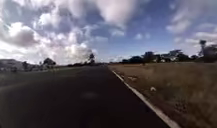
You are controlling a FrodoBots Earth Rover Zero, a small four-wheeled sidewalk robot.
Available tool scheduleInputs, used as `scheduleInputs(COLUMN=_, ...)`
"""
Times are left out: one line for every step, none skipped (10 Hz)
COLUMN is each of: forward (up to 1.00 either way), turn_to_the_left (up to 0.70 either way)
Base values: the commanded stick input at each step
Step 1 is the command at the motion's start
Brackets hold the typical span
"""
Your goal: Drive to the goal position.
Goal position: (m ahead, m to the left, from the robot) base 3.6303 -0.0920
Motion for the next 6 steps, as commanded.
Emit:
scheduleInputs(forward=0.50, turn_to_the_left=0.00)
scheduleInputs(forward=0.50, turn_to_the_left=-0.50)
scheduleInputs(forward=0.50, turn_to_the_left=-0.50)
scheduleInputs(forward=0.50, turn_to_the_left=-0.49)
scheduleInputs(forward=0.50, turn_to_the_left=-0.35)
scheduleInputs(forward=0.50, turn_to_the_left=-0.21)
